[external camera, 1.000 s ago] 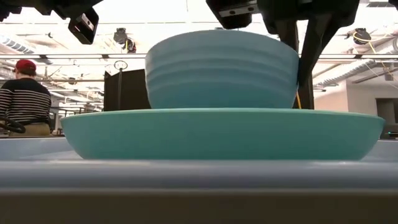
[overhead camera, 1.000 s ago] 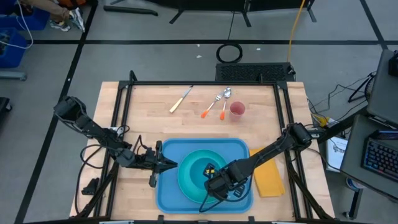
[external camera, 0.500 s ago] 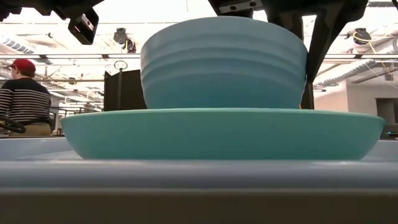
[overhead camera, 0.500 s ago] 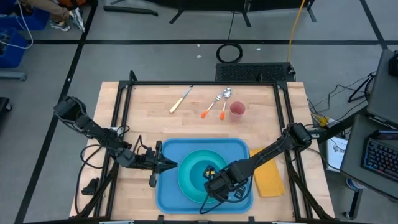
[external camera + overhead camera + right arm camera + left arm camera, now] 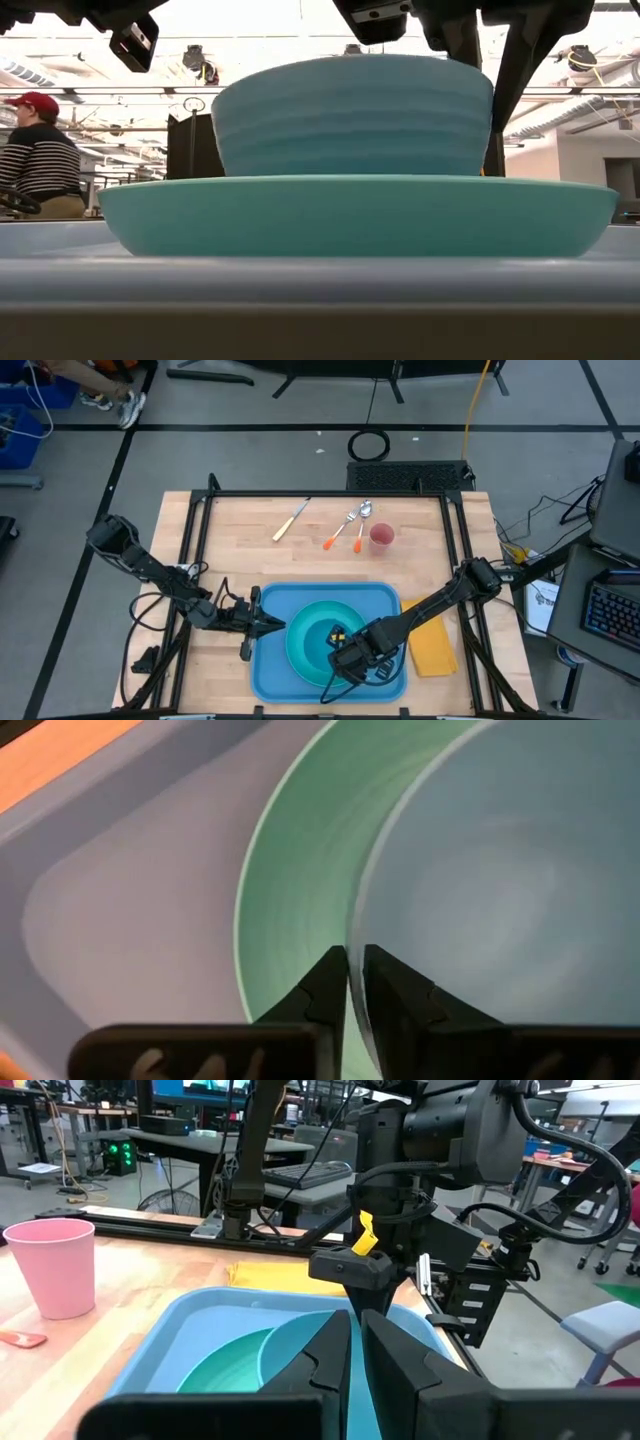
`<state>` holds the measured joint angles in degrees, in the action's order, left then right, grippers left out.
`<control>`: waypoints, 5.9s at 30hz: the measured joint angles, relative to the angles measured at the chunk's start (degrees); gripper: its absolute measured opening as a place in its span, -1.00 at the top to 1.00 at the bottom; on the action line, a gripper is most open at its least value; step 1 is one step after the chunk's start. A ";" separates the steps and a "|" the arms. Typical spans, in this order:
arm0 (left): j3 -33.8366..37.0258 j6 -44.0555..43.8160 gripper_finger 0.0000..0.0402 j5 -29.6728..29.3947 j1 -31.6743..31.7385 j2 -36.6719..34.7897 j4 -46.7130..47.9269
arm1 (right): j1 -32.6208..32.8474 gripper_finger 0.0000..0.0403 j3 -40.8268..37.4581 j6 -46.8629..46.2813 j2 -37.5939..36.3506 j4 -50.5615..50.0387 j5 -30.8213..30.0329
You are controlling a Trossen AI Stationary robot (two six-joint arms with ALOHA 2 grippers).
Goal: Set up tray
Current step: Put the blue bowl on the light blue plate, then put the pink cup on the blue tray to the top right of the light blue plate
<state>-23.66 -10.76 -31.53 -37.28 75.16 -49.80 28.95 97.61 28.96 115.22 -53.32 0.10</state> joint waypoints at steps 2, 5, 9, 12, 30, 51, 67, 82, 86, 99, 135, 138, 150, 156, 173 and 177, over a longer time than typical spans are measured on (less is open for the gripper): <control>0.00 0.00 0.84 0.00 0.00 0.00 -0.02 | -0.02 0.80 -0.01 -0.56 0.00 0.06 -0.02; 0.00 -0.02 0.84 0.02 0.00 0.00 -0.02 | -0.32 0.76 -0.01 -1.24 0.00 -0.21 -0.02; 0.00 -0.10 0.84 0.02 0.00 0.00 0.06 | -0.55 0.71 -0.01 -1.69 0.00 -0.31 -0.26; 0.00 -0.24 0.84 0.04 0.00 0.00 0.24 | -0.52 0.68 -0.01 -1.71 0.00 -0.76 -0.28; 0.00 -0.33 0.84 0.09 0.00 0.00 0.35 | 0.56 0.65 0.01 -3.02 -2.18 -2.68 -4.59; 0.02 -0.94 0.84 0.20 -0.04 0.00 0.76 | -5.36 0.65 0.01 -17.20 -12.01 -10.57 -9.33; 0.02 -1.31 0.84 0.17 -0.04 0.20 0.88 | -22.78 0.65 -12.73 -18.09 -24.66 -11.06 -9.04; 0.02 -1.38 0.84 -0.01 -0.04 0.20 1.28 | -32.86 0.39 -25.38 -15.88 -33.39 -6.63 -9.20; 0.02 -1.38 0.84 -0.02 -0.04 0.20 1.29 | -34.35 0.30 -26.40 -14.37 -33.41 -4.79 -9.37; 0.02 -1.42 0.84 -0.04 -0.04 0.20 1.60 | -41.83 0.28 -26.44 -11.53 -33.38 -4.31 -8.54; 0.02 -1.49 0.84 -0.07 -0.04 0.20 1.75 | -49.22 0.29 -34.79 -7.20 -33.35 3.06 -4.72; 0.02 -1.46 0.84 -0.07 -0.04 0.20 1.77 | -49.51 0.32 -34.79 -7.10 -33.35 3.41 -4.37; 0.02 -1.44 0.84 -0.07 0.00 0.20 1.79 | -50.42 0.66 -34.79 -6.61 -33.35 4.17 -4.48; 0.02 -1.44 0.84 -0.07 0.00 0.20 1.79 | -50.67 0.97 -34.79 -4.82 -33.35 4.91 -4.48; 0.02 -1.44 0.84 -0.07 0.00 0.22 2.12 | -48.04 1.00 -34.68 -4.89 -35.25 2.84 -8.26; 0.02 -1.44 0.84 -0.07 0.00 0.20 2.12 | -45.68 1.00 -34.68 -7.00 -37.81 0.41 -9.35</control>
<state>-23.64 -12.21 -31.59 -37.28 75.35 -47.68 -16.73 62.94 21.96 77.40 -52.91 -9.26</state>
